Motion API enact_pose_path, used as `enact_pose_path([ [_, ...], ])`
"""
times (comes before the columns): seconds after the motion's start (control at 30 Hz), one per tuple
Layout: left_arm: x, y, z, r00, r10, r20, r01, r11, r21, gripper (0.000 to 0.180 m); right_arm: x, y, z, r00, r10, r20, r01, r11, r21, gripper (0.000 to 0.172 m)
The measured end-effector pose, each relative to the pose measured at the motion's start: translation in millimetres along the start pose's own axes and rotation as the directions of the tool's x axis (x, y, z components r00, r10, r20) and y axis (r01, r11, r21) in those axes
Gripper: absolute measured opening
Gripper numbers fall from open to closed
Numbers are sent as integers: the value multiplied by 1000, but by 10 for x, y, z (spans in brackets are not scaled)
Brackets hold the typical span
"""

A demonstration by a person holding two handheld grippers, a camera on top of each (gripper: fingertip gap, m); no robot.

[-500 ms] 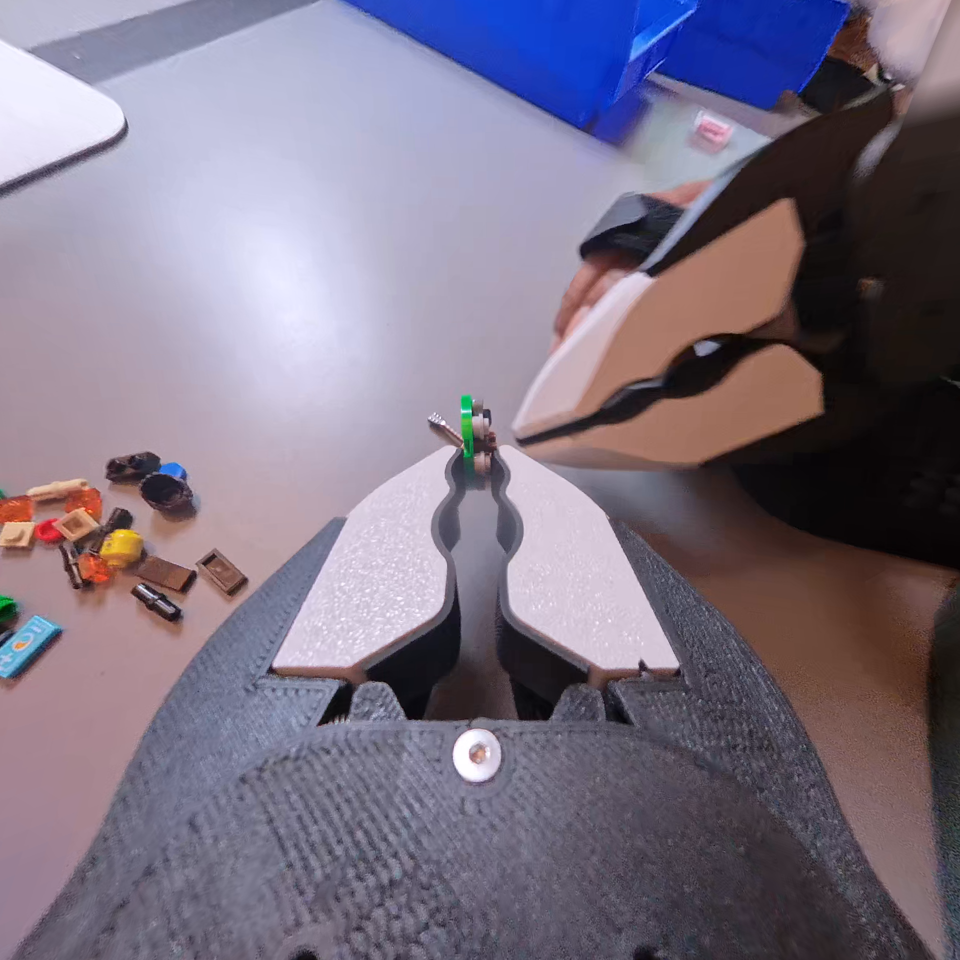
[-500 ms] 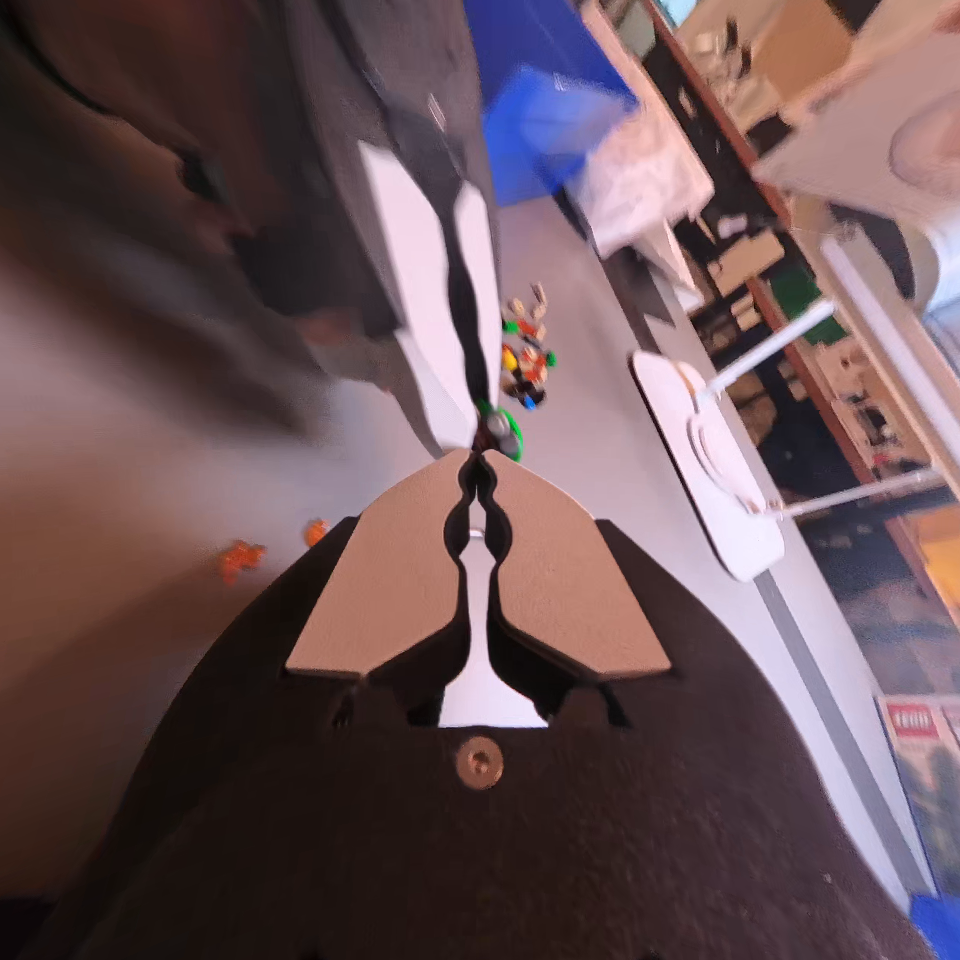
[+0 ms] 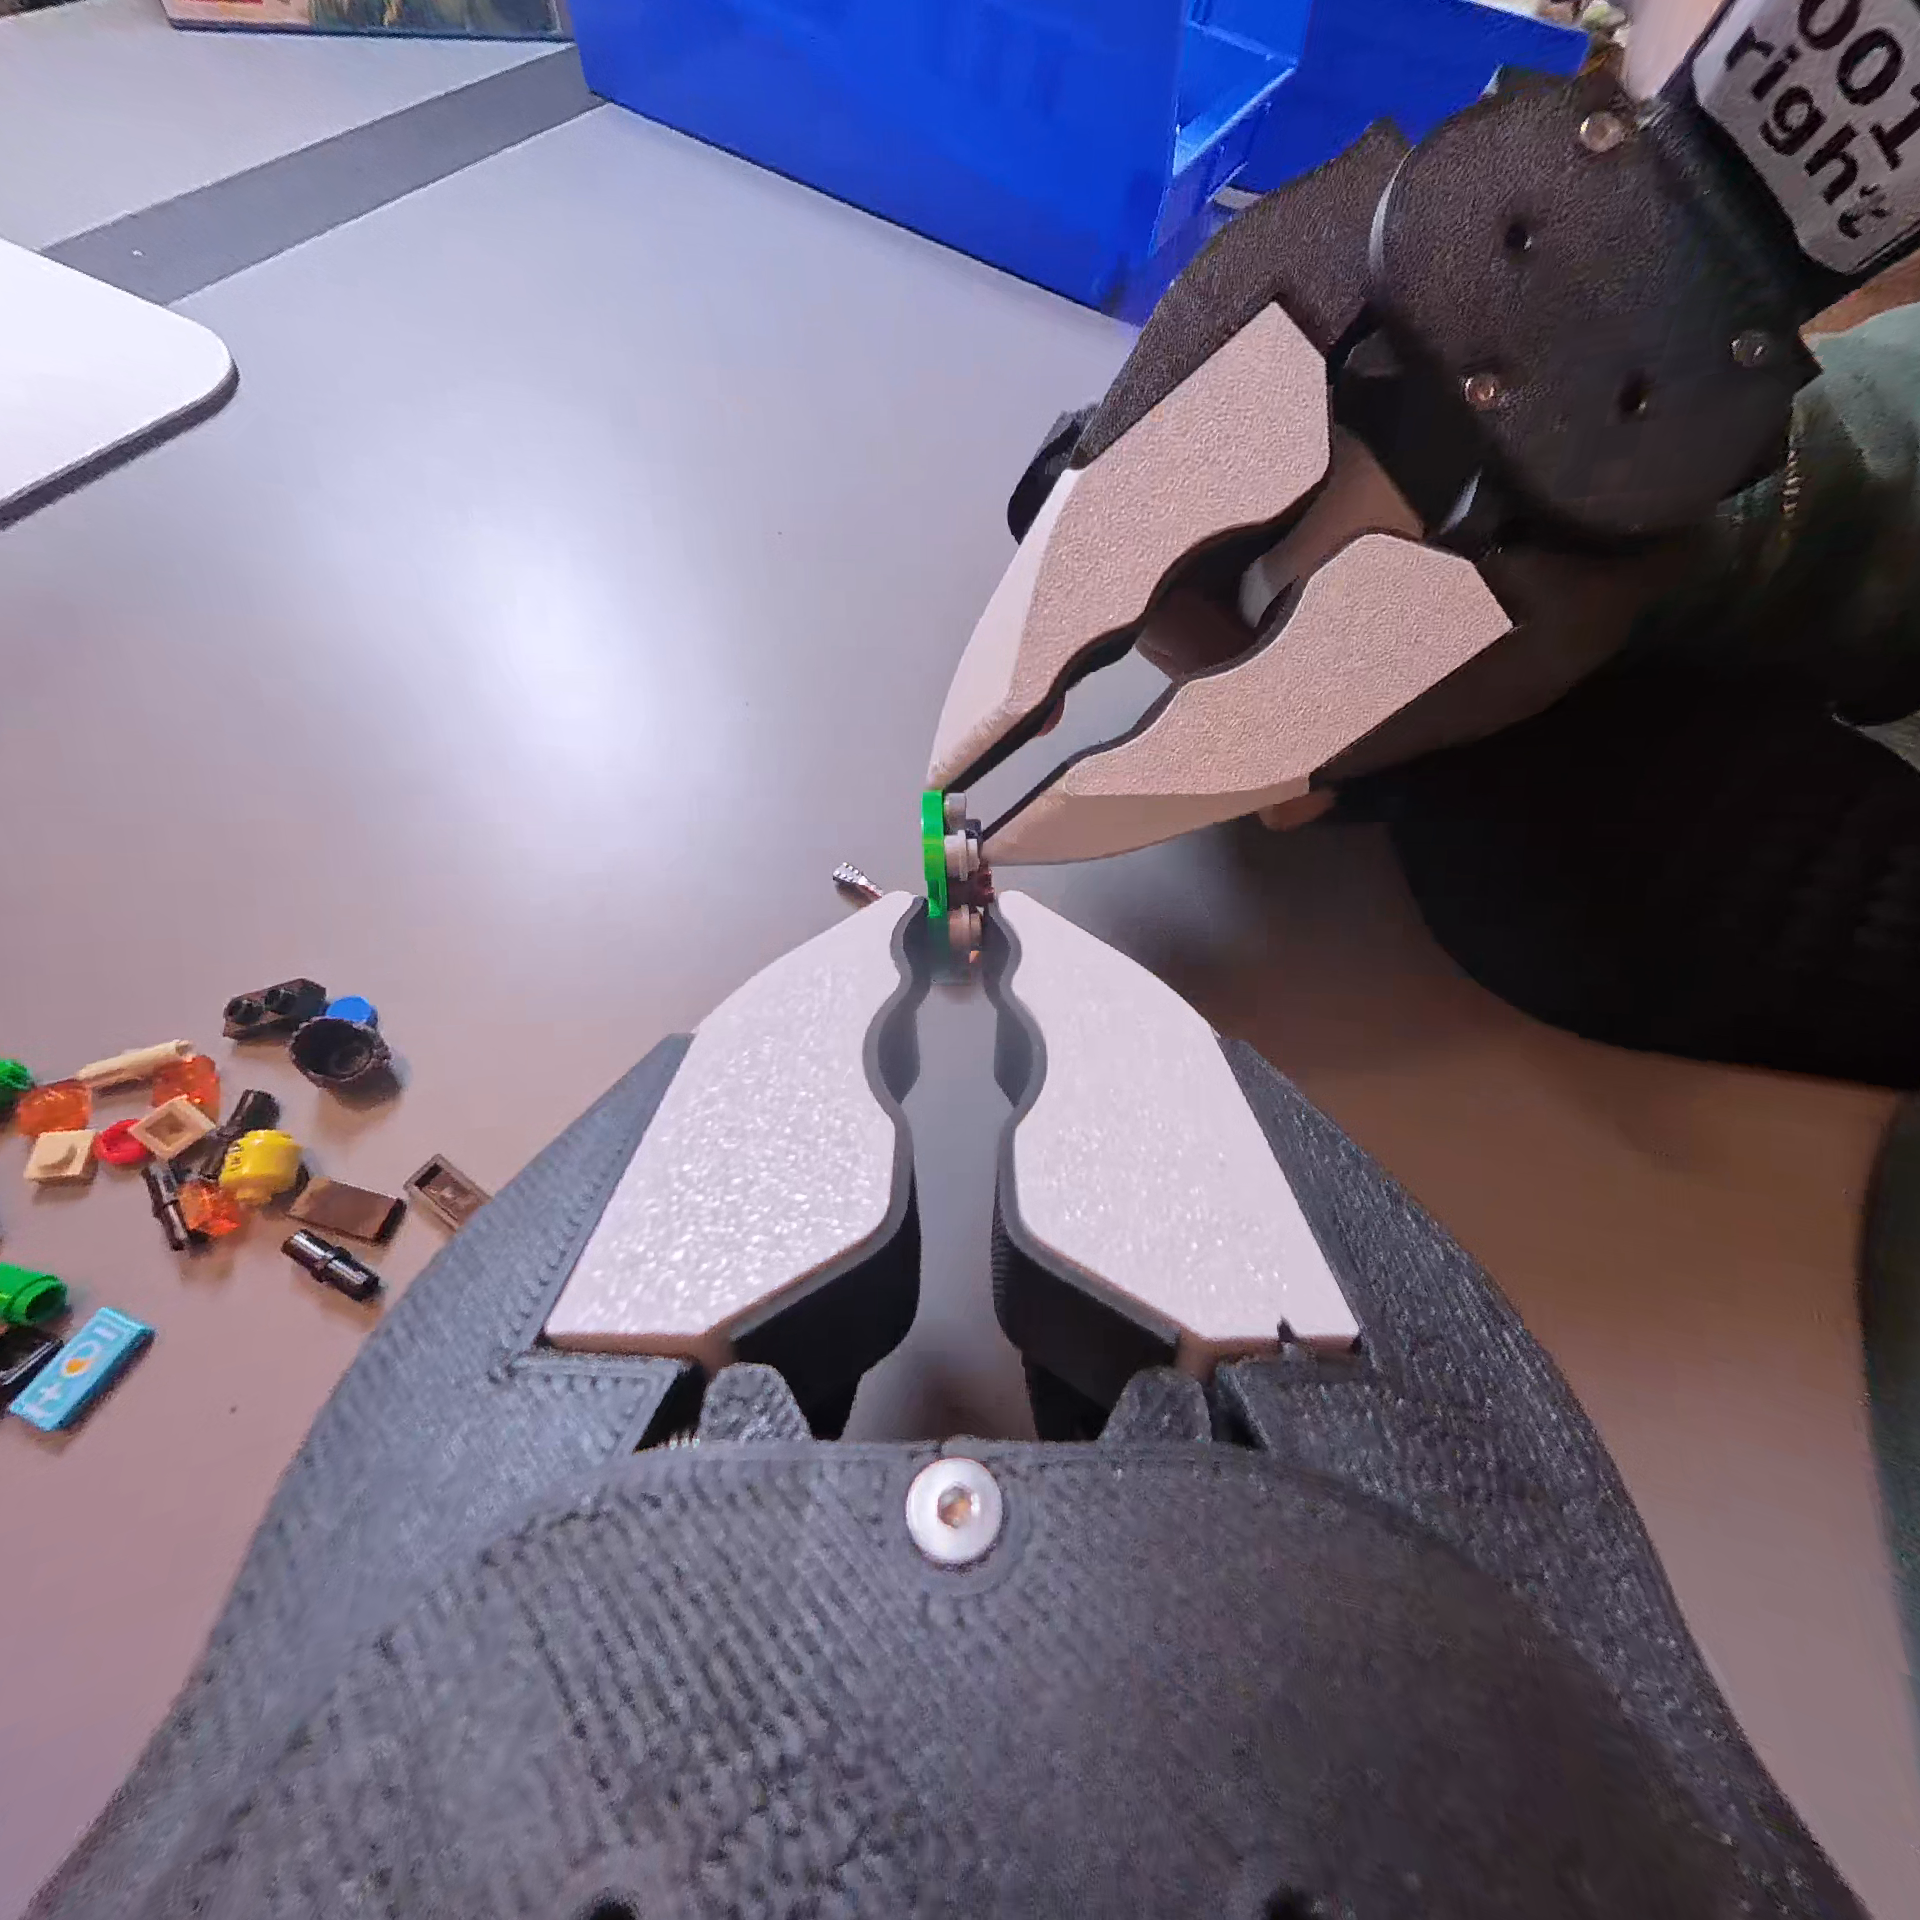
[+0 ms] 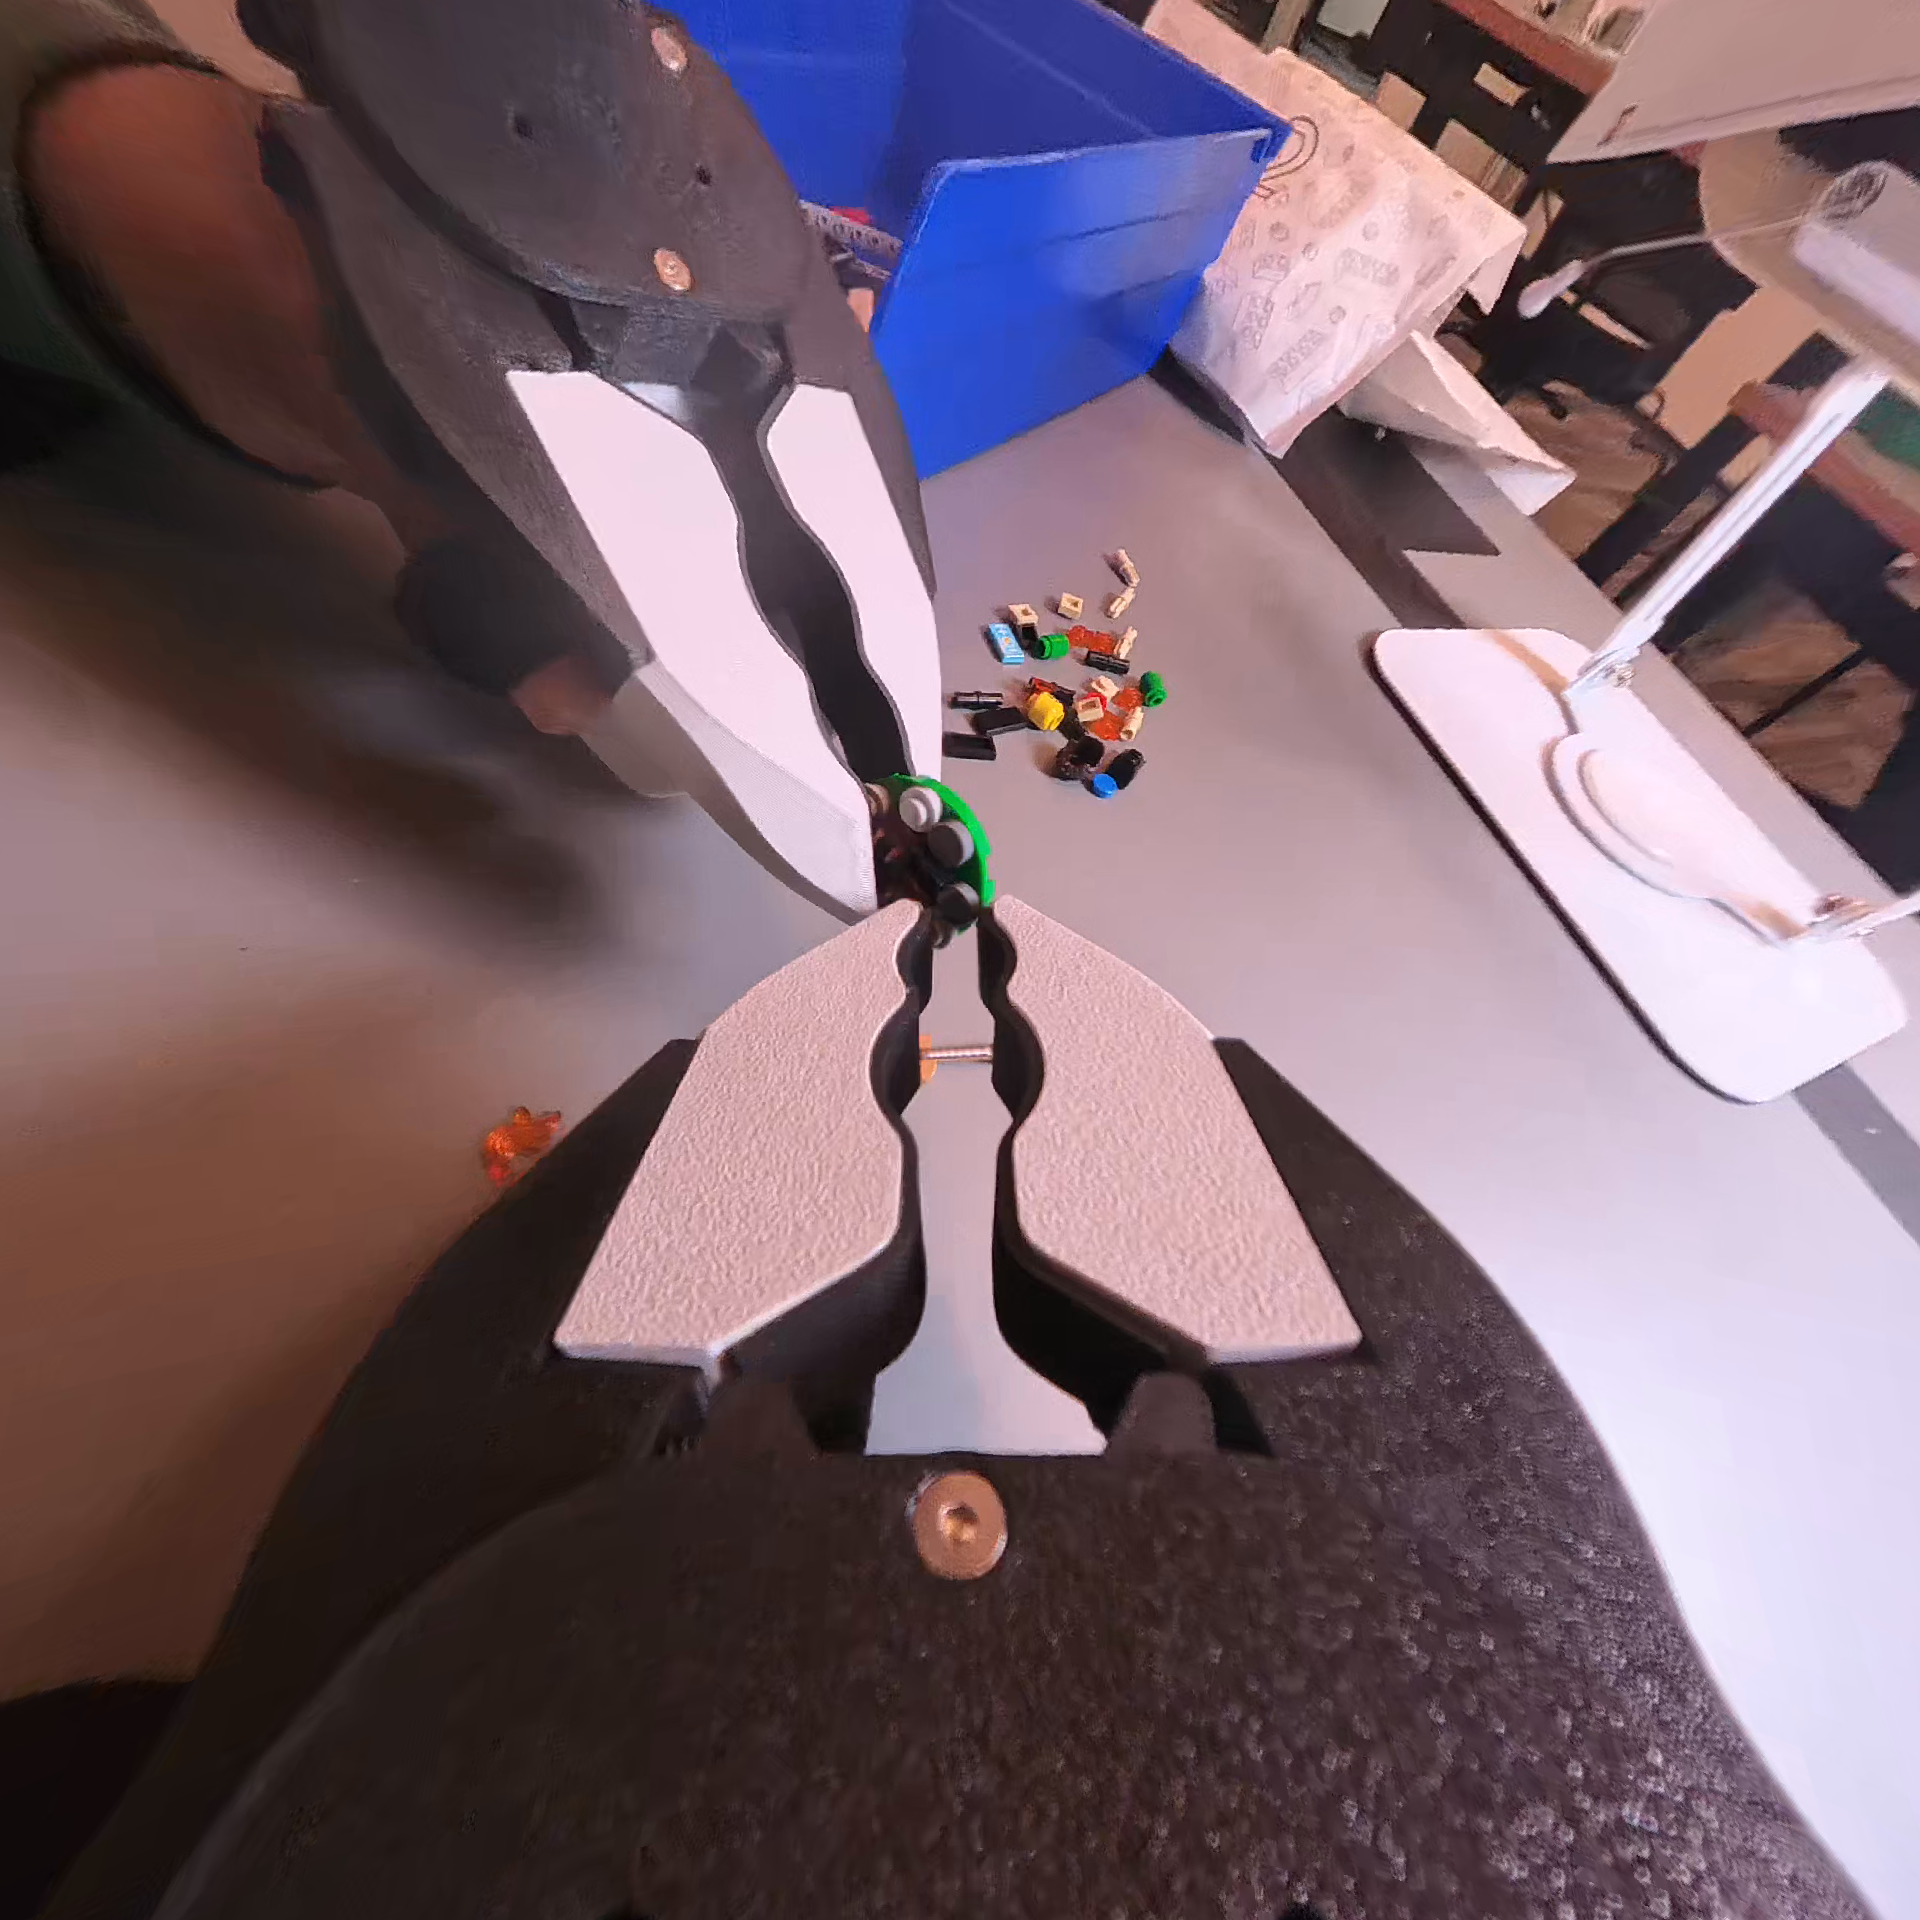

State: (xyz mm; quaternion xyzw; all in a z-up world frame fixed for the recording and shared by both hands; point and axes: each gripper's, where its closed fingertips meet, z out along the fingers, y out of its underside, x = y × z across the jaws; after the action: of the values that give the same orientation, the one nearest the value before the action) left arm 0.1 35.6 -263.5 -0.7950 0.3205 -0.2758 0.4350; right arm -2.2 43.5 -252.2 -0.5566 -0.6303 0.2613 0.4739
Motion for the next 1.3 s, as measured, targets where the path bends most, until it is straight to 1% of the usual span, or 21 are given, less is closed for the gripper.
enact_pose_path([
  [0.17, 11, 49, 6, 997, 66, 26, -65, 997, -38, 10, -38, 19, 0, 997, -71, -3, 71, 997, -23, 6],
  [0.23, -4, 47, 12, 999, 33, 23, -32, 999, -37, 10, -137, -13, 3, 993, -119, 25, 119, 993, 2, 2],
  [0.27, -13, 96, 31, 1000, 22, 19, -21, 998, -66, 10, -177, -31, 14, 989, -150, 14, 149, 989, 7, 1],
  [0.3, -22, 107, 48, 999, 21, 26, -20, 998, -62, 10, -174, -29, 20, 979, -205, -9, 205, 979, -4, 1],
  [0.33, -22, 103, 48, 1000, 19, 23, -18, 998, -63, 10, -162, -23, 18, 977, -211, -12, 211, 977, -13, 1],
  [0.37, -20, 78, 39, 1000, 11, 17, -10, 999, -52, 10, -152, -20, 5, 984, -180, 4, 180, 984, -10, 1],
  [0.47, -40, 58, 12, 996, -87, -21, 86, 996, -21, 10, -172, 0, -40, 987, -134, 83, 135, 991, -3, 2],
  [0.53, -59, 65, -7, 979, -192, -70, 193, 981, -3, 9, -289, 69, -42, 975, -117, 190, 126, 992, -33, 2],
  [0.6, -68, 72, -28, 958, -263, -113, 265, 964, 2, 10, -422, 165, -39, 954, -112, 278, 137, 988, -71, 2],
  [0.63, -64, 74, -36, 950, -285, -132, 287, 958, 1, 10, -477, 202, -36, 945, -115, 305, 148, 985, -88, 2],
  [0.7, -45, 74, -45, 934, -316, -167, 320, 947, -3, 9, -519, 252, -15, 941, -117, 318, 161, 980, -116, 3],
  [0.77, -18, 78, -45, 925, -327, -193, 332, 943, -10, 9, -508, 275, 0, 944, -79, 320, 128, 982, -137, 12],
  [0.87, 27, 89, -38, 924, -315, -215, 318, 948, -20, 9, -429, 233, -2, 949, 29, 315, 14, 991, -133, 19],
  [0.97, 72, 136, -14, 935, -281, -215, 278, 960, -46, 10, -343, 165, -12, 943, 128, 308, -98, 989, -109, 20],
  [1.07, 99, 182, 1, 942, -260, -212, 251, 965, -71, 10, -288, 132, -19, 933, 191, 305, -169, 981, -96, 20],
  [1.23, 125, 170, -4, 942, -255, -219, 245, 967, -70, 10, -263, 150, -17, 928, 220, 301, -195, 974, -111, 20],
  [1.3, 123, 163, -10, 942, -255, -217, 246, 967, -65, 10, -266, 144, -13, 923, 239, 301, -214, 970, -113, 17],
])
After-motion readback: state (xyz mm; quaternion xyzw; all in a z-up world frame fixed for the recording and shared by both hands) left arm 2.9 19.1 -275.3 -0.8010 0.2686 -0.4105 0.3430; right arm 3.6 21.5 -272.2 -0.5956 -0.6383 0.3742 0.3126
